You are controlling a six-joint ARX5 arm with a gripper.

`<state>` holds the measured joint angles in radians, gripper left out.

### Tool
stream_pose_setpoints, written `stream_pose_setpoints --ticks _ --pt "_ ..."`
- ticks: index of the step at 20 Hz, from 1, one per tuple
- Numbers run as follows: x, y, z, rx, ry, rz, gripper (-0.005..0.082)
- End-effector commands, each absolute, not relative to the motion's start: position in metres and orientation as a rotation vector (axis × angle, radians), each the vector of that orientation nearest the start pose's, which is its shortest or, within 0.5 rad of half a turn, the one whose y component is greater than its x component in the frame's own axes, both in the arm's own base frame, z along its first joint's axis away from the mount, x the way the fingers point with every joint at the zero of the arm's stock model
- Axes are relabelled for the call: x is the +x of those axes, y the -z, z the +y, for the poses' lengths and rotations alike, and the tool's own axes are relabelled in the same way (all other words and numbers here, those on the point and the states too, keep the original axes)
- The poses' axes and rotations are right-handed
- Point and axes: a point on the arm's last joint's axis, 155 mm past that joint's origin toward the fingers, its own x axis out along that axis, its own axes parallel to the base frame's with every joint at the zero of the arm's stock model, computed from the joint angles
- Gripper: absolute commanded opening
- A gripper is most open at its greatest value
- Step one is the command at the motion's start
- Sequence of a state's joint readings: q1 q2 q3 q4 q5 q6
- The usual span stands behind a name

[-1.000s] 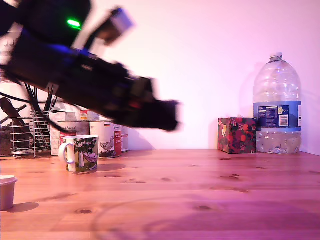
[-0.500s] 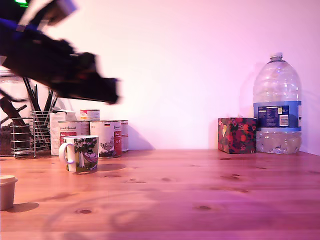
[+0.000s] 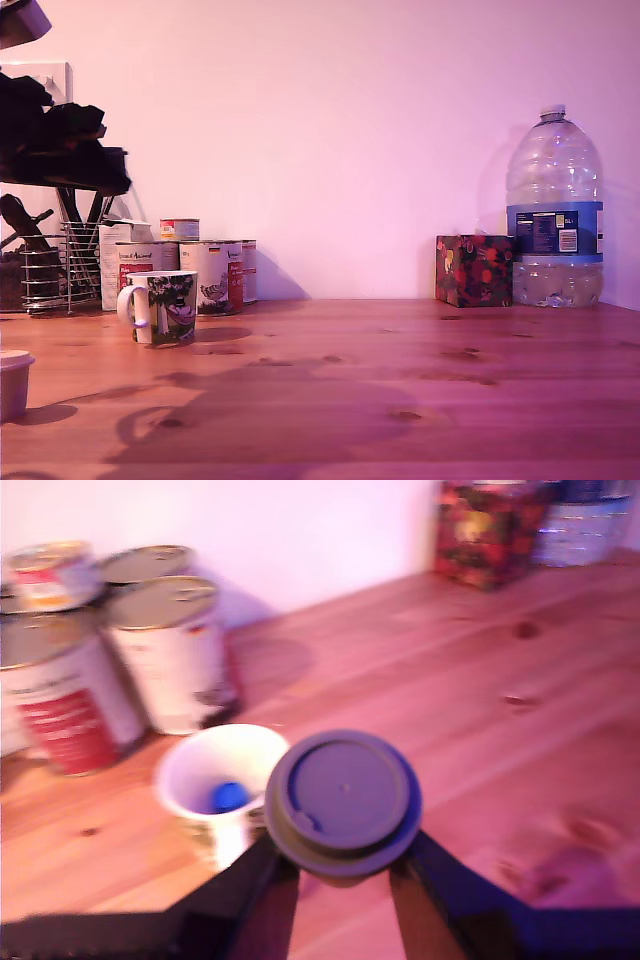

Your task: Pick up the coffee capsules from the table one by one and drop them inside the nearest coffee cup

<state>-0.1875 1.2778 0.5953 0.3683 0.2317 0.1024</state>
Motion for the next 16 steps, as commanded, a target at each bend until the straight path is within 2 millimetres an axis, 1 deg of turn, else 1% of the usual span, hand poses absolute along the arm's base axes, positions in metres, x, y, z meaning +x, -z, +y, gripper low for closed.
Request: stream_pose_setpoints --ticks 1,2,4,10,16 --pt "0.391 -0.169 -0.112 0.078 0.4 0.299 0.0092" --pt "0.391 -0.168 -0.111 0.076 0.392 0.301 0.0092" --pt "0.395 -0.169 -0.102 0.066 0.339 0.313 0.0092" --pt "0.405 -0.19 -0.104 0.059 0.336 0.34 0.0092" --pt "0.404 -0.191 -0.105 0.058 0.344 0.38 0.0092"
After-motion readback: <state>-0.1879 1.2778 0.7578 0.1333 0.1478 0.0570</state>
